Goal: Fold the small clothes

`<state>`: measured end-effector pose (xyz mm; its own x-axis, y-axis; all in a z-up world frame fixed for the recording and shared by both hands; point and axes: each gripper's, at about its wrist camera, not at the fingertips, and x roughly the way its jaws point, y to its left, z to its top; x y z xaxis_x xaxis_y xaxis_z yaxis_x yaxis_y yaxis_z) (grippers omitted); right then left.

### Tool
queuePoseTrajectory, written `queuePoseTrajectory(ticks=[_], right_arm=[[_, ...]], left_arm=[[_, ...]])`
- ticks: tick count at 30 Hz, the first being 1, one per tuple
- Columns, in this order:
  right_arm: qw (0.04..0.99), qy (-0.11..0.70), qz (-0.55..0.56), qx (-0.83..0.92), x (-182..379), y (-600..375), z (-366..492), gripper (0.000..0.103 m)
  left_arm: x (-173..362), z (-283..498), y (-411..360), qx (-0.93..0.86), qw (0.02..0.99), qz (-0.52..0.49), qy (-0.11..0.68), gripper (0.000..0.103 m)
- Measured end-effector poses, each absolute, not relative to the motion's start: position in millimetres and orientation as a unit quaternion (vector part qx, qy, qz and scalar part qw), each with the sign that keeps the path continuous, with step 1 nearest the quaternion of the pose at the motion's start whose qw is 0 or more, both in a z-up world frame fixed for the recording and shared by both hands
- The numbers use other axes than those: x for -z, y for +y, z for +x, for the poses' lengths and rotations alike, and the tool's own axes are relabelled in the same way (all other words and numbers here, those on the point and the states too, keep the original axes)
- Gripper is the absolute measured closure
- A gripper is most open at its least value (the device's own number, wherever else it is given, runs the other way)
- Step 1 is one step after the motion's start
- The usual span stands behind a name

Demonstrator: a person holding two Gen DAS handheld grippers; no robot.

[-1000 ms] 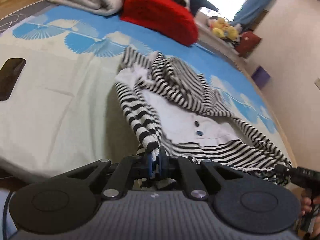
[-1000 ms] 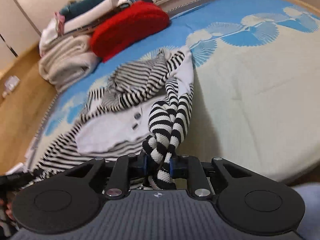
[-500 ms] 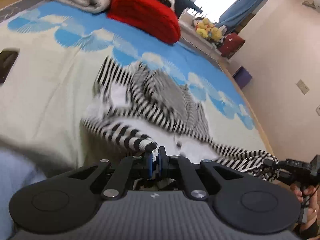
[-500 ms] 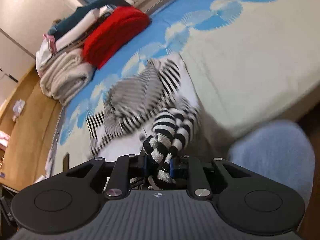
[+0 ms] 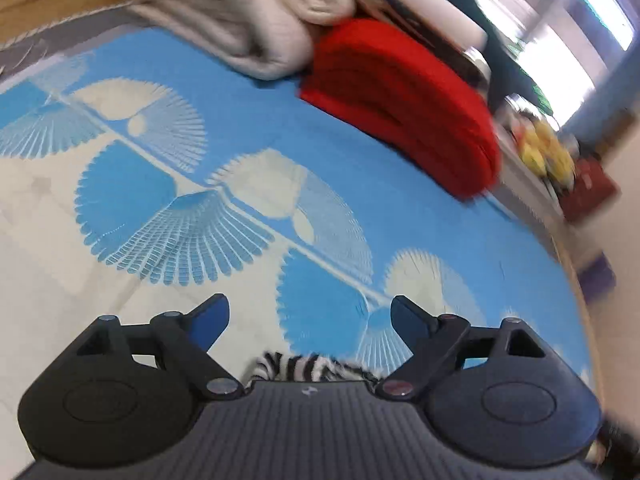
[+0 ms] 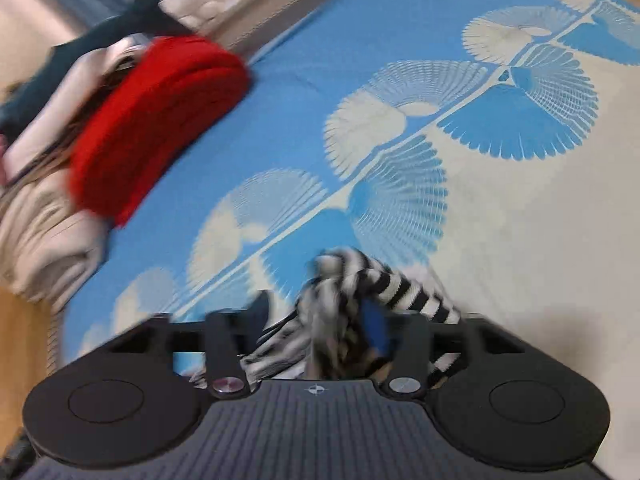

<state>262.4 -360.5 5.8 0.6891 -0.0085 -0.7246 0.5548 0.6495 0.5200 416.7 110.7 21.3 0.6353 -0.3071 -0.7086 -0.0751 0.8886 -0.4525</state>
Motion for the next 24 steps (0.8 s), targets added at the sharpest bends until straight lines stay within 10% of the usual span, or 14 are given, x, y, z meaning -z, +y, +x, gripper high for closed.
queuePoseTrajectory(ticks=[20,21,23,24], right_arm=[[0.925,0.347,0.047,0.146,62.0,-323.0,240.4,0.030],[0.922,0.349,0.048,0.158,66.8,-324.7,245.6,0.030],[0.908,0.374,0.074,0.173,79.9,-333.6,256.9,0.050],[0.902,0.385,0.101,0.166,82.7,-339.2,260.9,0.094]], left_arm=[[69.8,353.1,103.5,0.140,0.878,-0.111,0.444,0.013],[70.5,355.3,101.0,0.144,0.876,-0.110,0.446,0.027],[68.2,358.4,96.4,0.146,0.879,-0.104,0.442,0.086],[65.1,358.8,96.3,0.146,0.881,-0.108,0.438,0.098]])
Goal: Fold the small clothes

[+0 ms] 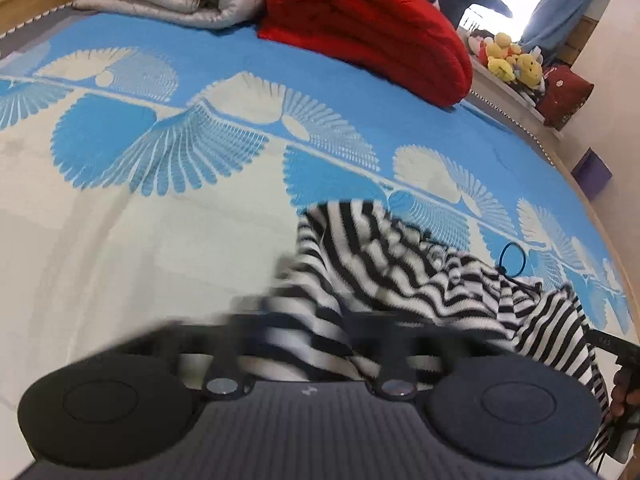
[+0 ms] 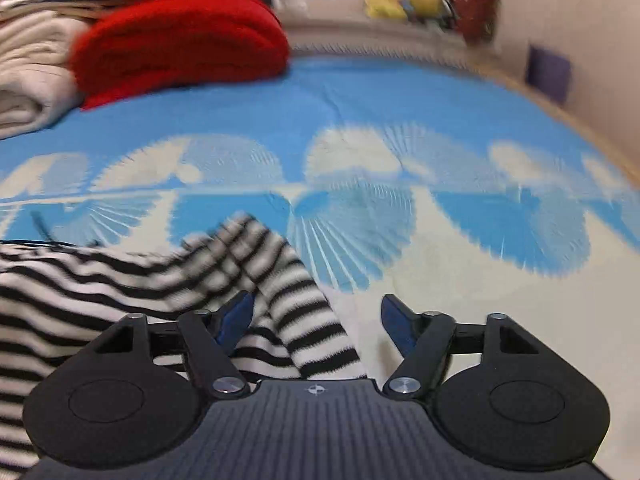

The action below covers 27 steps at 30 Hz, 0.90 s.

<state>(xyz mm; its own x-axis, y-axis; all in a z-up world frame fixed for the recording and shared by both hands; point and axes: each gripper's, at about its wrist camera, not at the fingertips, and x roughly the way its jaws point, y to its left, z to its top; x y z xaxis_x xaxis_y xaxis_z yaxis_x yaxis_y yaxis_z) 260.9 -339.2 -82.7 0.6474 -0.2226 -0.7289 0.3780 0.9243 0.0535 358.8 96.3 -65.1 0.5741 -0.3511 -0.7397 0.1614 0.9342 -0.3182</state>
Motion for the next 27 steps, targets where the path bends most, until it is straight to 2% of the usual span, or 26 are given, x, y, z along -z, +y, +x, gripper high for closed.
queuePoseTrajectory(ticks=[2,5,11,12,14,15,16,18,22,27], right_arm=[[0.903,0.358,0.169,0.169,69.9,-350.4,257.3,0.093],[0.910,0.303,0.198,0.202,47.2,-369.7,250.6,0.094],[0.867,0.355,0.249,0.245,93.8,-400.7,260.0,0.093],[0.868,0.362,0.243,0.236,97.6,-395.9,262.8,0.088],[0.876,0.365,0.222,0.225,92.1,-388.3,263.1,0.074],[0.880,0.358,0.219,0.223,85.4,-386.6,259.4,0.055],[0.886,0.341,0.224,0.219,74.4,-386.9,249.2,0.044],[0.895,0.309,0.249,0.204,50.2,-390.4,218.8,0.037],[0.896,0.302,0.288,0.153,22.1,-389.9,139.4,0.026],[0.897,0.357,0.211,0.151,49.8,-364.0,72.6,0.025]], left_arm=[[55.3,357.6,102.2,0.138,0.885,-0.134,0.423,0.098],[54.9,364.6,113.9,0.104,0.890,-0.139,0.421,0.098],[69.6,373.3,113.5,0.088,0.891,-0.137,0.425,0.097],[70.3,372.7,113.1,0.096,0.891,-0.137,0.423,0.091],[65.0,368.1,113.4,0.117,0.893,-0.139,0.412,0.068],[60.6,363.6,115.2,0.121,0.895,-0.145,0.404,0.045],[54.4,355.2,119.6,0.126,0.898,-0.154,0.393,0.028],[44.2,336.6,129.2,0.133,0.899,-0.174,0.380,0.020],[29.3,292.1,142.0,0.172,0.881,-0.150,0.414,0.019],[41.3,226.8,146.4,0.205,0.870,-0.070,0.443,0.019]])
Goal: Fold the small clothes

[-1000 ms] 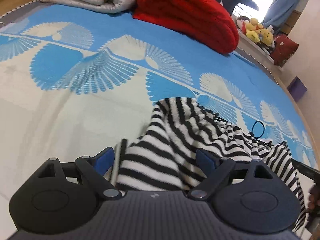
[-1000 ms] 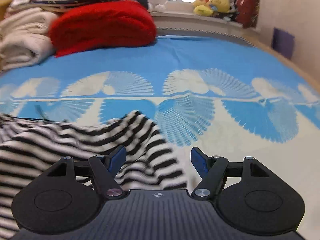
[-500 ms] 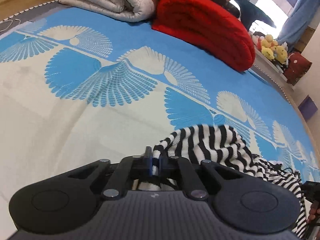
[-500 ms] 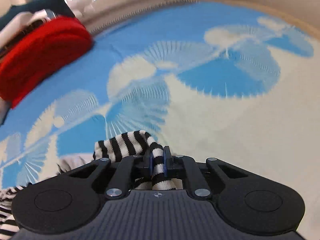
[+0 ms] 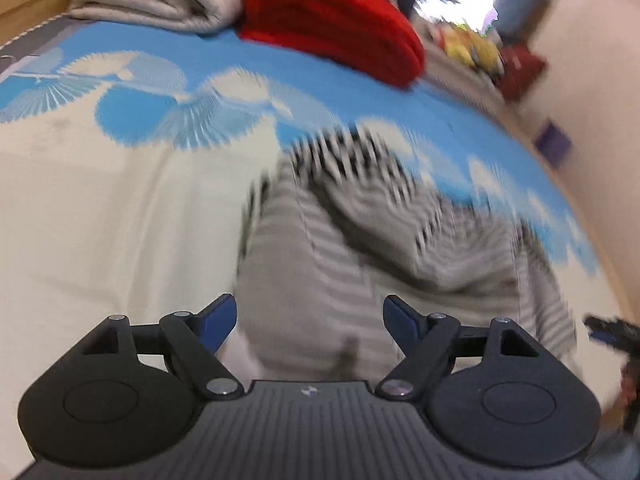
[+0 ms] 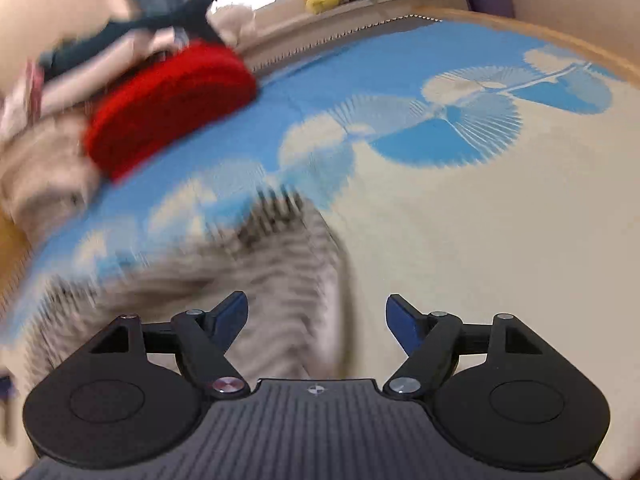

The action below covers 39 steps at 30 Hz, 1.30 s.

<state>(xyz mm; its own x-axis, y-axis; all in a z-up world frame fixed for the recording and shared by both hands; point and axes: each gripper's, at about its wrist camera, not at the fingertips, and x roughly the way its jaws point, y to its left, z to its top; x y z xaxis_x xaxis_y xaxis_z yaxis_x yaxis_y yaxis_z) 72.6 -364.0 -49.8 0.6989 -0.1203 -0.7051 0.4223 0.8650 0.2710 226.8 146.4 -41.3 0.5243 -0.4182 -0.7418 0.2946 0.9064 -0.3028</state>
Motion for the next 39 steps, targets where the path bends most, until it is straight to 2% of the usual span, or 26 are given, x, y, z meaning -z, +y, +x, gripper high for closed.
queuePoseTrajectory(ticks=[2,5,8,9,10,12,13,15,18,20,21,22,27,28,29,30,31,34,38,39], right_arm=[[0.887,0.402,0.183,0.138,62.5,-350.5,64.3,0.027],[0.909,0.380,0.141,0.096,61.1,-331.9,63.2,0.029],[0.911,0.390,0.093,0.092,68.4,-317.6,74.5,0.032],[0.910,0.395,0.089,0.085,71.5,-316.0,77.0,0.035],[0.910,0.398,0.084,0.075,72.8,-314.2,79.7,0.042],[0.914,0.395,0.071,0.064,72.4,-308.9,82.8,0.048],[0.916,0.391,0.066,0.060,71.5,-306.6,84.1,0.055],[0.918,0.388,0.064,0.055,71.4,-304.6,82.3,0.059],[0.917,0.389,0.071,0.058,72.5,-308.1,83.4,0.059],[0.915,0.389,0.083,0.062,72.2,-311.6,83.0,0.057],[0.915,0.389,0.086,0.061,72.4,-312.4,82.4,0.056],[0.915,0.389,0.087,0.060,72.4,-313.0,82.0,0.056],[0.913,0.397,0.076,0.056,75.7,-304.6,87.3,0.052],[0.912,0.400,0.073,0.056,76.5,-302.9,89.0,0.052],[0.912,0.401,0.069,0.056,77.2,-301.1,90.2,0.055],[0.912,0.401,0.066,0.056,77.3,-300.0,90.4,0.073],[0.912,0.401,0.064,0.057,76.8,-298.9,90.5,0.084],[0.918,0.386,0.064,0.066,70.6,-299.6,84.9,0.092],[0.927,0.341,0.118,0.101,53.7,-322.7,65.1,0.094],[0.927,0.332,0.139,0.104,50.9,-330.1,60.4,0.095]], left_arm=[[55.1,206.1,143.7,0.215,0.868,-0.037,0.446,0.019],[72.7,195.0,132.8,0.205,0.869,0.028,0.450,0.019],[79.7,195.3,128.0,0.209,0.875,0.042,0.435,0.020],[79.9,195.7,128.4,0.212,0.877,0.038,0.429,0.024],[79.7,195.9,128.3,0.215,0.881,0.032,0.421,0.033],[78.0,196.5,126.3,0.225,0.885,0.030,0.406,0.047],[78.2,196.9,124.9,0.232,0.887,0.032,0.399,0.050],[77.6,199.2,117.4,0.230,0.888,0.049,0.395,0.050],[79.2,202.1,117.4,0.216,0.883,0.051,0.413,0.047],[76.5,199.7,124.0,0.217,0.883,0.034,0.415,0.034],[75.1,197.6,127.7,0.214,0.885,0.032,0.413,0.023],[75.5,196.2,130.3,0.209,0.888,0.033,0.409,0.019],[85.2,210.6,131.3,0.192,0.883,0.029,0.427,0.020],[85.8,212.7,128.9,0.193,0.883,0.028,0.427,0.023],[85.7,213.6,125.8,0.198,0.884,0.027,0.423,0.031],[85.2,213.9,122.3,0.208,0.883,0.029,0.420,0.068],[85.5,214.5,117.7,0.220,0.880,0.037,0.420,0.089],[82.9,209.2,114.3,0.216,0.883,0.054,0.414,0.092],[69.1,199.9,137.6,0.207,0.895,0.039,0.392,0.093],[67.4,198.7,143.2,0.206,0.897,0.039,0.389,0.097]])
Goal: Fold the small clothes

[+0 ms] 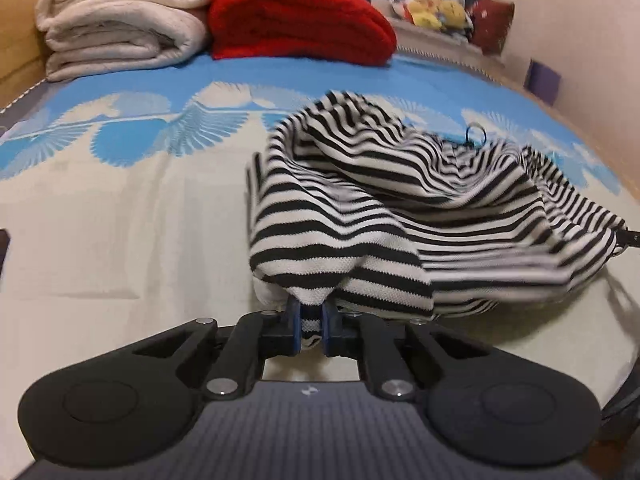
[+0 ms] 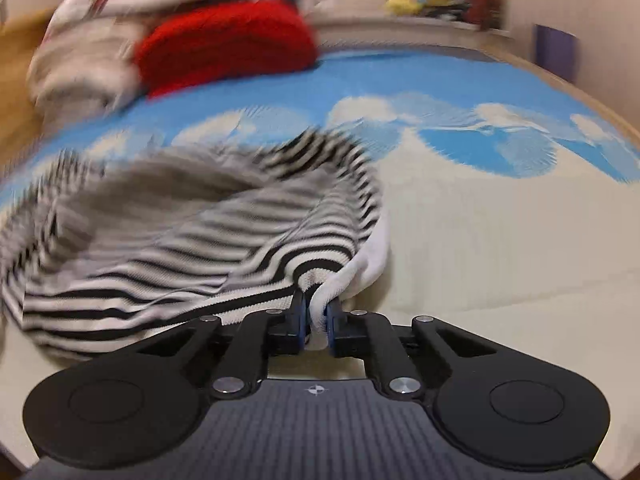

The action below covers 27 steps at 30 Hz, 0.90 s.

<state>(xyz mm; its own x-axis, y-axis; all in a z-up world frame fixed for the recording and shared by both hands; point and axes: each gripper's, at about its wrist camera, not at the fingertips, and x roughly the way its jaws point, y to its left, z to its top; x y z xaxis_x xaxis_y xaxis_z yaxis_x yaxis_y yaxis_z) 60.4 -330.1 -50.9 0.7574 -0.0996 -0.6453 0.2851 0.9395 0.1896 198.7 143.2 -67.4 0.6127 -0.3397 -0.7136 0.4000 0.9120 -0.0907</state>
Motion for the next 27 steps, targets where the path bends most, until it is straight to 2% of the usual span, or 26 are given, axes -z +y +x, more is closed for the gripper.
queuePoseTrajectory(ticks=[1,9,11,12,13,14,15,16,18,20,22,27], right_arm=[[0.928,0.325,0.150,0.105,49.3,-335.4,56.5,0.095],[0.922,0.339,0.150,0.113,50.0,-342.6,60.1,0.095],[0.915,0.363,0.136,0.109,56.5,-341.7,66.5,0.095],[0.907,0.390,0.121,0.108,64.0,-338.7,71.6,0.095],[0.895,0.423,0.101,0.100,73.5,-334.1,76.8,0.092],[0.889,0.442,0.079,0.092,78.8,-329.6,79.1,0.088],[0.891,0.439,0.062,0.095,77.2,-327.7,78.2,0.076],[0.899,0.423,0.049,0.105,71.3,-326.6,73.7,0.054],[0.917,0.373,0.057,0.132,52.9,-331.8,60.3,0.038],[0.936,0.319,0.086,0.121,28.4,-340.4,52.1,0.039],[0.951,0.285,0.080,0.086,6.6,-336.8,60.3,0.039],[0.959,0.267,-0.072,-0.065,-20.9,-278.8,132.5,0.041]], left_arm=[[66.8,197.2,145.8,0.198,0.899,0.047,0.387,0.101],[76.0,207.2,151.7,0.189,0.894,0.087,0.397,0.100],[80.6,210.3,151.3,0.192,0.887,0.093,0.409,0.099],[82.3,211.3,151.1,0.189,0.886,0.096,0.412,0.093],[81.2,211.6,152.1,0.189,0.886,0.097,0.412,0.078],[77.6,210.9,155.6,0.187,0.888,0.091,0.411,0.071],[72.5,208.7,160.4,0.179,0.895,0.081,0.401,0.053],[62.4,205.1,168.4,0.169,0.904,0.062,0.387,0.041],[42.3,201.3,183.8,0.174,0.917,0.013,0.358,0.037],[21.1,204.1,191.1,0.185,0.925,-0.013,0.332,0.037],[4.6,214.1,180.6,0.194,0.930,0.012,0.313,0.037],[-4.9,260.3,113.4,0.250,0.921,0.093,0.286,0.037]])
